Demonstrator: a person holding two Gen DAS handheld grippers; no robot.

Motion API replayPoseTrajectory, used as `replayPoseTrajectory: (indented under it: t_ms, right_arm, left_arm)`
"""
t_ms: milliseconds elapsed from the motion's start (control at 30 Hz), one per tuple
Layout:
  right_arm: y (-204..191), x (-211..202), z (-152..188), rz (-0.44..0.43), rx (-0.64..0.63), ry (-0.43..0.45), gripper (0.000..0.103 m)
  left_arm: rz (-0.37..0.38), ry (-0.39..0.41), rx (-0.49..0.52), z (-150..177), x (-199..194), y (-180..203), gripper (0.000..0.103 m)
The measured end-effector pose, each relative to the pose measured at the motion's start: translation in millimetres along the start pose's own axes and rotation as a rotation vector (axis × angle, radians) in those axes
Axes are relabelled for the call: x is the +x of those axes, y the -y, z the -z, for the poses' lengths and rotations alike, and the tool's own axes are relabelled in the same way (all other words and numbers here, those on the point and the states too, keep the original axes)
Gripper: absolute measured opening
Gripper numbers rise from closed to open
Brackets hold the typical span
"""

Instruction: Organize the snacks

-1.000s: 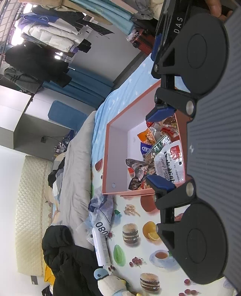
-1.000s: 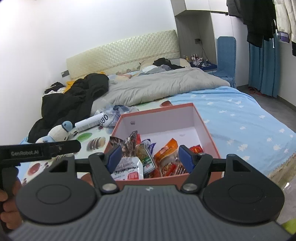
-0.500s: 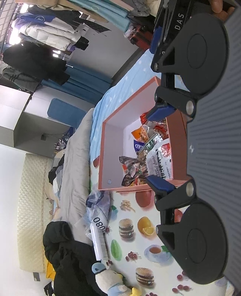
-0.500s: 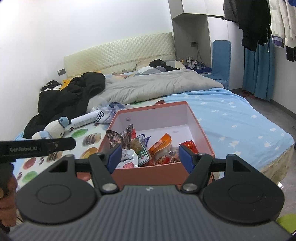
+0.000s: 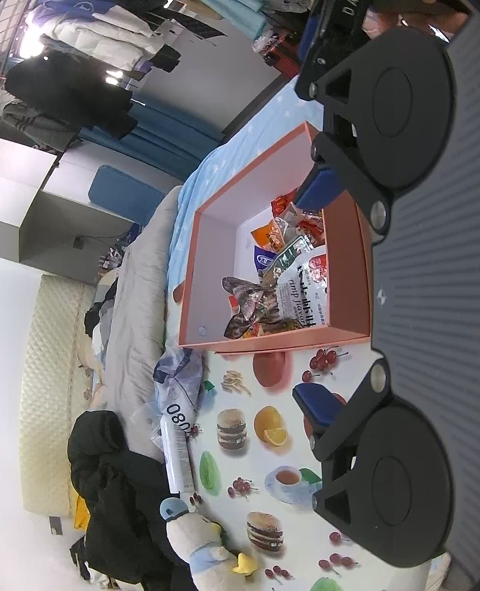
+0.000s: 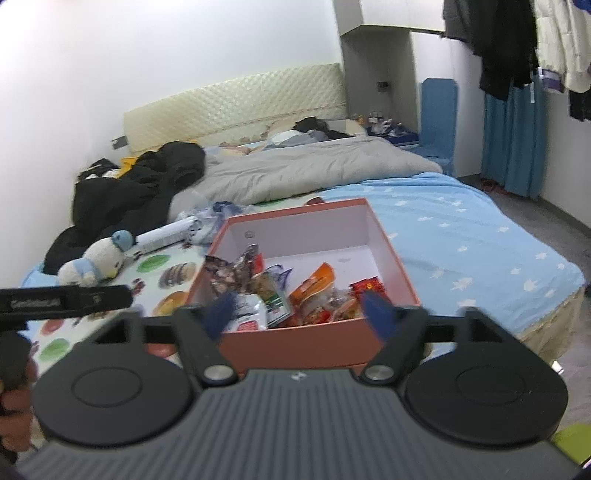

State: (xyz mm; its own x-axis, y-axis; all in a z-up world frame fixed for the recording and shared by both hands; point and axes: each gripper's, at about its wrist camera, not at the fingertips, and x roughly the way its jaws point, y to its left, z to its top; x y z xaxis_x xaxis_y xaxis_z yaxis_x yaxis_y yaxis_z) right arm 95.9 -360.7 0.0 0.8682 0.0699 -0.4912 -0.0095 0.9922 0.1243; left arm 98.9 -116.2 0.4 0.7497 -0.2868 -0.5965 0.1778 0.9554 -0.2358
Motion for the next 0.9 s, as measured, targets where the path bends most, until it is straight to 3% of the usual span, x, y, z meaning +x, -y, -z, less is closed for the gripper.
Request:
replayPoseTrajectory:
  t_ms: [900]
  right_arm:
    - [4.2, 7.6, 3.2, 0.035, 0.011, -0.009, 0.097]
  left_arm:
    - [0.0, 0.007, 0.027, -0.5, 1.1, 7.6, 0.102]
